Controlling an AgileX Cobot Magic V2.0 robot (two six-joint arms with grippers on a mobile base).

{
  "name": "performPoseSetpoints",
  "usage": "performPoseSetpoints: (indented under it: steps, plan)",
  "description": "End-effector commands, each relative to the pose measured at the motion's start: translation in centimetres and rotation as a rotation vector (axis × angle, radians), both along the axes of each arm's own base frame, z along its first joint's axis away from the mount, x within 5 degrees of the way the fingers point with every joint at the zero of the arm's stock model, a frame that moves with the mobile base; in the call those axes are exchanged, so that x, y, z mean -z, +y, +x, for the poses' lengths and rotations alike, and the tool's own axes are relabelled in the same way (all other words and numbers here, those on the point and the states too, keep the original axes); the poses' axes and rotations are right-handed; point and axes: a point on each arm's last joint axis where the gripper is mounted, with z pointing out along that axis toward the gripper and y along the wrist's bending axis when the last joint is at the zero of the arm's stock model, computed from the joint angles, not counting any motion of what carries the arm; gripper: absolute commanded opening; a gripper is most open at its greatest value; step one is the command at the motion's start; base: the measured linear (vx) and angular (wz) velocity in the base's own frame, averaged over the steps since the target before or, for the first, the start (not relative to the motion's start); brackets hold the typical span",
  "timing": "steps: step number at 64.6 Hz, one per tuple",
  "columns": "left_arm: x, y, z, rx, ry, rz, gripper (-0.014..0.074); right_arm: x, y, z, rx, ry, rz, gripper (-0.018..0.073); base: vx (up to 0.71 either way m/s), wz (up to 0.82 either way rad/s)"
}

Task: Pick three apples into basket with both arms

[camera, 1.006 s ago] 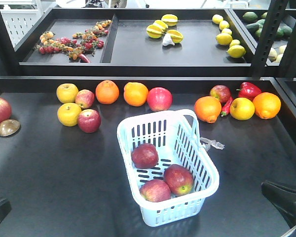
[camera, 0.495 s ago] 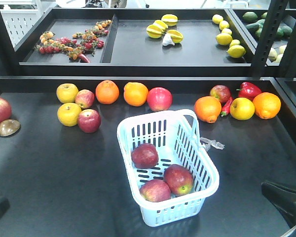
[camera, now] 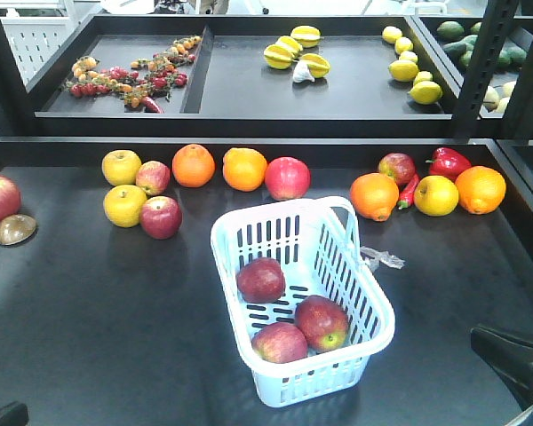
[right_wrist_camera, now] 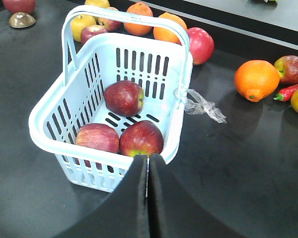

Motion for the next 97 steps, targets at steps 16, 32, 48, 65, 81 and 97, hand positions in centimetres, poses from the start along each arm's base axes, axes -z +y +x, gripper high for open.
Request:
performPoseSetpoints:
  steps: [16, 32, 48, 65, 81, 97]
  plan:
    - [-0.8, 0.7, 0.7, -0.087, -0.198, 0.06, -0.0006, -1.2, -0.1, 0.4, 0.035, -0.065, 0.031, -0.0005, 0.0, 0.0]
    - [-2.3, 2.4, -0.4, -0.296, -0.411, 0.082, -0.0006, -1.2, -0.1, 0.4, 0.035, -0.065, 0.031, -0.0005, 0.0, 0.0]
    - [-3.0, 3.4, -1.0, -0.466, -0.508, 0.118, -0.0006, -1.2, -0.1, 0.4, 0.034, -0.062, 0.031, -0.0005, 0.0, 0.0]
    - [-3.2, 3.7, -1.1, -0.514, -0.525, 0.099, -0.0006, -1.2, -0.1, 0.4, 0.034, -0.062, 0.031, -0.0005, 0.0, 0.0]
    - [-3.2, 3.7, -1.1, -0.514, -0.525, 0.096, -0.0006, -1.2, -0.1, 0.4, 0.034, -0.062, 0.031, -0.0005, 0.0, 0.0]
    - [-3.2, 3.7, -1.1, -0.514, -0.525, 0.096, -0.0006, -1.2, -0.1, 0.4, 0.034, -0.062, 0.031, -0.0005, 0.0, 0.0]
